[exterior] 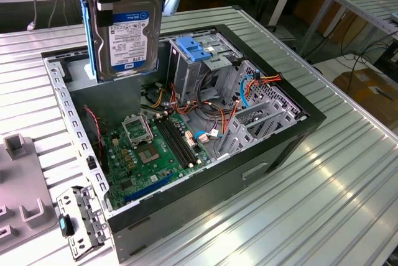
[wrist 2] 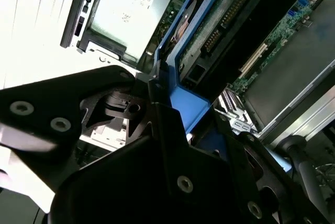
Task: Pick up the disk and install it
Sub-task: 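Pick up the disk, then insert the disk into the insertion slot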
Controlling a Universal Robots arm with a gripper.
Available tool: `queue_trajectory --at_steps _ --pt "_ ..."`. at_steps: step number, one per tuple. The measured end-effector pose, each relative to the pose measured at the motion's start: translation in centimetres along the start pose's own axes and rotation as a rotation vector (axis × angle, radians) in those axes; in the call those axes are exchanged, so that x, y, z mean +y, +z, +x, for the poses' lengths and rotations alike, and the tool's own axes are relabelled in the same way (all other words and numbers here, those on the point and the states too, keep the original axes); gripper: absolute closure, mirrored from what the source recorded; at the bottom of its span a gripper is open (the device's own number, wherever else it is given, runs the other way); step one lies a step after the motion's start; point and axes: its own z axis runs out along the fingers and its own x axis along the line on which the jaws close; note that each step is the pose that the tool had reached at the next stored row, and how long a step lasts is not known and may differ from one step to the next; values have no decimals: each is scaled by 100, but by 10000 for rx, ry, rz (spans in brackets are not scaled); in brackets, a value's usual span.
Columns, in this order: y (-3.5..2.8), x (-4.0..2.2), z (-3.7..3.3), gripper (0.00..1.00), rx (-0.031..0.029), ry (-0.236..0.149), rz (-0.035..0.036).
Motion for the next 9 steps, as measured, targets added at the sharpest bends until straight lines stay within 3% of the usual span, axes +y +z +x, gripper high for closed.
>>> queue_trajectory --at_steps 4,9 --pt "25 -69 -1 63 1 130 0" --pt "27 -80 0 63 1 173 -1"
